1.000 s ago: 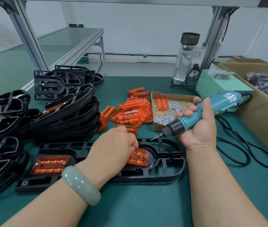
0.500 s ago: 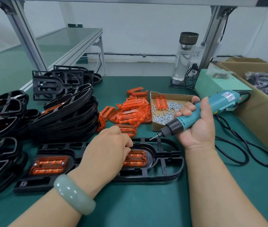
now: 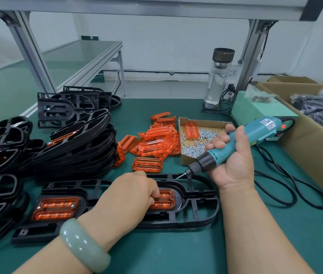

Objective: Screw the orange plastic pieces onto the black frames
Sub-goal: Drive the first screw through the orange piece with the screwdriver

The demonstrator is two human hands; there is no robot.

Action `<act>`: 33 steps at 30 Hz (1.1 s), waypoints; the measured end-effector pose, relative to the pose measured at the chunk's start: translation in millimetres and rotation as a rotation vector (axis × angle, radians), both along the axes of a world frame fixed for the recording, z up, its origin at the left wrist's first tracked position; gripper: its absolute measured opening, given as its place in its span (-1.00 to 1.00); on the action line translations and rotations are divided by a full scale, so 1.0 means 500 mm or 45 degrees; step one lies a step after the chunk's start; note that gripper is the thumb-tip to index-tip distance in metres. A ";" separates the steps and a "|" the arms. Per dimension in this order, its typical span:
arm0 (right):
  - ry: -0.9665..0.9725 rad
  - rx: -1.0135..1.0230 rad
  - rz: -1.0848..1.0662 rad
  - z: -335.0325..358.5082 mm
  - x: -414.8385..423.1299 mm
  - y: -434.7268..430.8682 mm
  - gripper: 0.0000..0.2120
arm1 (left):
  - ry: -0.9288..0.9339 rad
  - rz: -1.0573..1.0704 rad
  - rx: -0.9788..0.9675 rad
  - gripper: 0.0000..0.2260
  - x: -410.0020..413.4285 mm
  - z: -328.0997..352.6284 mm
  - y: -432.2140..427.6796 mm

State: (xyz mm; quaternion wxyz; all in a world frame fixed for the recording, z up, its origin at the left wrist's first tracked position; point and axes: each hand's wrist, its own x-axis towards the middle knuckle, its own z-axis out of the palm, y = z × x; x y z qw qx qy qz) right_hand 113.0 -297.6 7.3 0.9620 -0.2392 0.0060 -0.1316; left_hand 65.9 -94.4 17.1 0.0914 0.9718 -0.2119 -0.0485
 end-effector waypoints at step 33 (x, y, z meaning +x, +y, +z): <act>-0.048 0.093 0.063 0.003 0.007 0.002 -0.80 | -0.051 -0.223 -0.055 -0.78 0.206 0.026 -0.192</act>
